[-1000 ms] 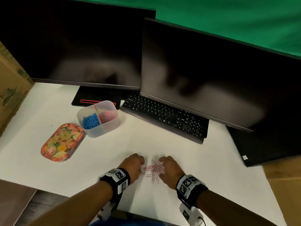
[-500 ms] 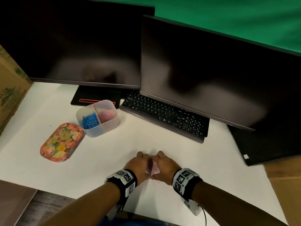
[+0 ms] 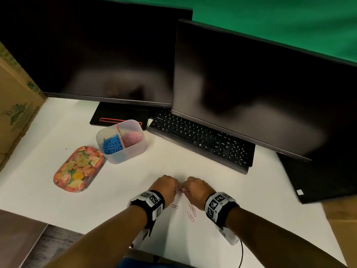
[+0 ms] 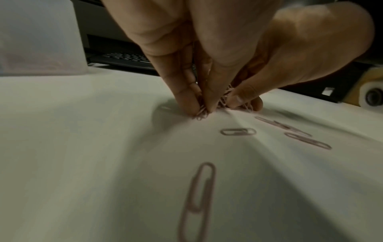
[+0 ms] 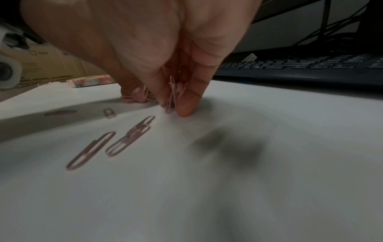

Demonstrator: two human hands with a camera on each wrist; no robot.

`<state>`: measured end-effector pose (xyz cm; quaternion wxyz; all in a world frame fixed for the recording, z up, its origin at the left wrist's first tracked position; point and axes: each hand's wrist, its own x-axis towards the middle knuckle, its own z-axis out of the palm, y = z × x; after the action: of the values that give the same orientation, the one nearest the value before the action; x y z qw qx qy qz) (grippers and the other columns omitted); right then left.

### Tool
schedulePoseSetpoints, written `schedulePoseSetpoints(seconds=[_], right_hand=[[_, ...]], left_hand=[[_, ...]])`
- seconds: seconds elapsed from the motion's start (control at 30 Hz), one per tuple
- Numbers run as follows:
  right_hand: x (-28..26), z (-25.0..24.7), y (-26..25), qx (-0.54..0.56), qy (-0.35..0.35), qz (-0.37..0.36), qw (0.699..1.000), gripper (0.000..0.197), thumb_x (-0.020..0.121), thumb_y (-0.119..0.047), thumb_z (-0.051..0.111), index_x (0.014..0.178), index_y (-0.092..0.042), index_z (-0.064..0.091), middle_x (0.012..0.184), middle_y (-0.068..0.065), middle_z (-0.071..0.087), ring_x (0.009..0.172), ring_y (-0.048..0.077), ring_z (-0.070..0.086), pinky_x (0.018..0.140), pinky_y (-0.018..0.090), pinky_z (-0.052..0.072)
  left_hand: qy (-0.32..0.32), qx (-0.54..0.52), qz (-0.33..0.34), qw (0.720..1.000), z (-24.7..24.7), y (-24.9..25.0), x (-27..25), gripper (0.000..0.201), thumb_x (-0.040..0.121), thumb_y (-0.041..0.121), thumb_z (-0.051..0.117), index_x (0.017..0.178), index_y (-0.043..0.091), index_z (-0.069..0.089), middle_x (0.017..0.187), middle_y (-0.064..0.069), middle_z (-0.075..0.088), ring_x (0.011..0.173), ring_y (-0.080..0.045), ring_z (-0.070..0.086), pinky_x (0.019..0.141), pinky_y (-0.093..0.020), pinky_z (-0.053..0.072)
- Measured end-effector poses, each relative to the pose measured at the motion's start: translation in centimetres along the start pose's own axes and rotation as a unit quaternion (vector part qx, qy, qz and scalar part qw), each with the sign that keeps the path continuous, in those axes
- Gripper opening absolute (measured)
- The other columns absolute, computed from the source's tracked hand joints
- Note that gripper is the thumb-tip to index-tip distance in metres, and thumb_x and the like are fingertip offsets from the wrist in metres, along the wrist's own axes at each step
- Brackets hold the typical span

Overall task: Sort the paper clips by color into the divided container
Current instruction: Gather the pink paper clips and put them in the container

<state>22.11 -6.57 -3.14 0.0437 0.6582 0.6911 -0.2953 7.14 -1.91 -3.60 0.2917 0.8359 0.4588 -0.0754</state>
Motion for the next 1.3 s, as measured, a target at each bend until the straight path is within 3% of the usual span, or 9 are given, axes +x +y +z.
schedulePoseSetpoints(seconds=[0.17, 0.4, 0.63, 0.73, 0.8, 0.93, 1.07, 1.17, 1.3], right_hand=[[1.0, -0.5, 0.7, 0.032, 0.006, 0.020, 0.999, 0.026, 0.097, -0.027, 0.047, 0.106, -0.013, 0.067, 0.110, 0.009, 0.059, 0.103, 0.028, 0.059, 0.088, 0.036, 0.050], [1.9, -2.9, -0.4, 0.128, 0.061, 0.025, 0.990, 0.024, 0.093, -0.028, 0.057, 0.103, -0.013, 0.071, 0.099, 0.004, 0.066, 0.092, 0.018, 0.059, 0.074, 0.020, 0.041], [6.0, -7.6, -5.9, 0.236, 0.105, -0.001, 0.966, 0.009, 0.085, -0.018, 0.067, 0.083, -0.013, 0.074, 0.062, -0.005, 0.064, 0.063, 0.020, 0.065, 0.071, 0.036, 0.058], [8.7, -9.7, -9.1, 0.234, 0.131, -0.032, 0.963, 0.010, 0.084, -0.014, 0.066, 0.083, -0.012, 0.075, 0.072, 0.010, 0.071, 0.070, 0.031, 0.069, 0.072, 0.040, 0.058], [10.5, -10.8, -10.6, 0.235, 0.150, -0.039, 0.960, 0.011, 0.082, -0.012, 0.065, 0.081, -0.011, 0.075, 0.071, 0.009, 0.070, 0.070, 0.029, 0.069, 0.072, 0.038, 0.058], [13.7, -12.1, -13.1, 0.202, 0.145, -0.015, 0.968, 0.010, 0.081, -0.011, 0.066, 0.079, -0.011, 0.076, 0.072, 0.006, 0.070, 0.069, 0.024, 0.069, 0.062, 0.028, 0.058], [15.7, -12.1, -14.6, 0.142, 0.107, 0.004, 0.984, 0.010, 0.080, -0.009, 0.064, 0.080, -0.008, 0.074, 0.079, 0.009, 0.069, 0.073, 0.024, 0.063, 0.063, 0.022, 0.052], [15.7, -12.1, -14.4, 0.154, 0.094, 0.001, 0.984, 0.017, 0.078, -0.004, 0.057, 0.068, -0.012, 0.068, 0.076, 0.007, 0.062, 0.070, 0.024, 0.056, 0.061, 0.018, 0.043], [12.6, -11.2, -11.5, 0.189, 0.119, -0.040, 0.974, 0.026, 0.082, -0.011, 0.060, 0.105, -0.016, 0.072, 0.102, 0.004, 0.072, 0.089, 0.017, 0.065, 0.083, 0.019, 0.048]], left_hand=[[0.010, -0.076, -0.043, 0.996, -1.0, -1.4, 0.1, 0.022, 0.087, 0.011, 0.055, 0.098, 0.017, 0.073, 0.099, -0.005, 0.072, 0.093, -0.024, 0.067, 0.077, -0.023, 0.049], [0.077, -0.188, -0.088, 0.975, -3.3, -3.1, -1.2, 0.014, 0.082, 0.013, 0.065, 0.091, 0.016, 0.076, 0.089, -0.002, 0.074, 0.082, -0.016, 0.067, 0.072, -0.017, 0.049], [0.206, -0.226, -0.155, 0.939, -11.3, -6.8, -1.2, 0.007, 0.079, 0.017, 0.075, 0.086, 0.015, 0.075, 0.070, 0.002, 0.068, 0.066, -0.013, 0.064, 0.075, -0.023, 0.053], [0.225, -0.129, -0.191, 0.946, -15.2, -7.9, 0.3, 0.022, 0.081, 0.034, 0.071, 0.091, 0.014, 0.074, 0.084, -0.002, 0.070, 0.088, -0.026, 0.068, 0.084, -0.031, 0.053], [0.202, -0.061, -0.226, 0.951, -16.9, -7.9, 1.3, 0.035, 0.080, 0.047, 0.066, 0.095, 0.016, 0.072, 0.094, -0.007, 0.070, 0.094, -0.031, 0.065, 0.088, -0.035, 0.053], [0.190, -0.089, -0.241, 0.948, -17.1, -9.9, 2.3, 0.026, 0.084, 0.030, 0.067, 0.108, 0.022, 0.071, 0.108, -0.007, 0.071, 0.095, -0.029, 0.065, 0.088, -0.036, 0.055], [0.215, -0.132, -0.224, 0.941, -16.4, -11.6, 1.5, 0.020, 0.083, 0.019, 0.068, 0.102, 0.023, 0.071, 0.100, 0.000, 0.071, 0.091, -0.021, 0.066, 0.085, -0.027, 0.054], [0.246, -0.137, -0.175, 0.943, -16.0, -11.5, 0.0, 0.012, 0.082, 0.011, 0.063, 0.086, 0.018, 0.072, 0.085, 0.002, 0.071, 0.078, -0.016, 0.064, 0.079, -0.025, 0.053], [0.154, -0.153, -0.088, 0.972, -13.0, -10.2, -2.9, 0.012, 0.076, 0.011, 0.068, 0.083, 0.020, 0.070, 0.078, 0.004, 0.069, 0.075, -0.016, 0.064, 0.074, -0.022, 0.052]])
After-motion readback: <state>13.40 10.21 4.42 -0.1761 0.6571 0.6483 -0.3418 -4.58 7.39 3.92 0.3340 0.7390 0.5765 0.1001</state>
